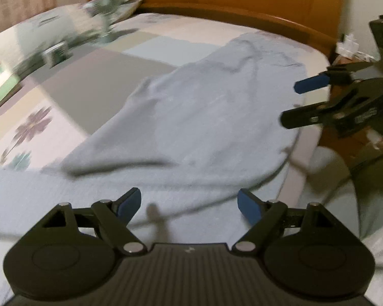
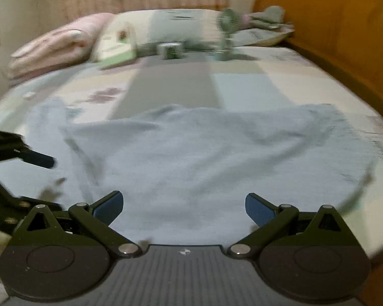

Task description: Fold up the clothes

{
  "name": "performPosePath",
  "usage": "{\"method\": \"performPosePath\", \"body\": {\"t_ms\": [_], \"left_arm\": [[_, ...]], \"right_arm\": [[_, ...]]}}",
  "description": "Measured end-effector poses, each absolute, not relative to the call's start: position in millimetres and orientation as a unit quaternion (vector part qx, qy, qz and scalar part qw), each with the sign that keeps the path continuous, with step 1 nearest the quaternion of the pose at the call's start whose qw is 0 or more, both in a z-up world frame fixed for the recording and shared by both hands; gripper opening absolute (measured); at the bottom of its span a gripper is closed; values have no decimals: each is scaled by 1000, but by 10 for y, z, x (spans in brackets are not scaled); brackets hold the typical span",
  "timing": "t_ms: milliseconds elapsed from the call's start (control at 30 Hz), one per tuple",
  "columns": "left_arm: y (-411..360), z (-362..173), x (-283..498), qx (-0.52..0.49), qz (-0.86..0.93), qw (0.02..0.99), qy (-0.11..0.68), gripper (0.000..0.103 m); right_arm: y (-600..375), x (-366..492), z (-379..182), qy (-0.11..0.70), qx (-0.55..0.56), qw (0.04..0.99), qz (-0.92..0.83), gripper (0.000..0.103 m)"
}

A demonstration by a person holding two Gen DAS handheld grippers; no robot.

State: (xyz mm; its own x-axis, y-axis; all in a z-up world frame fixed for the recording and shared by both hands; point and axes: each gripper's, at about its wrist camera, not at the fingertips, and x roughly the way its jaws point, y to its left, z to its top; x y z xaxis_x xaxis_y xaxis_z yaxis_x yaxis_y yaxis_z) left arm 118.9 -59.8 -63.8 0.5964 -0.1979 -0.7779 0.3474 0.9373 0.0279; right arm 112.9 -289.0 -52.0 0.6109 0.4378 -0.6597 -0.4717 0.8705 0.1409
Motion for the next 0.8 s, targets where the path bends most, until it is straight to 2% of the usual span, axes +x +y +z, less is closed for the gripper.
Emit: {"method": "performPosePath", "body": {"t_ms": [267,800], "left_arm": [[-27,-773,975,59,-76,898,430,83],[576,-943,1110,23,-71,888,453,83]], "right_arm": [[-2477,1172,-545,392,100,824,396,103],[-1545,1671,-793,461,107,741,475,103]]}}
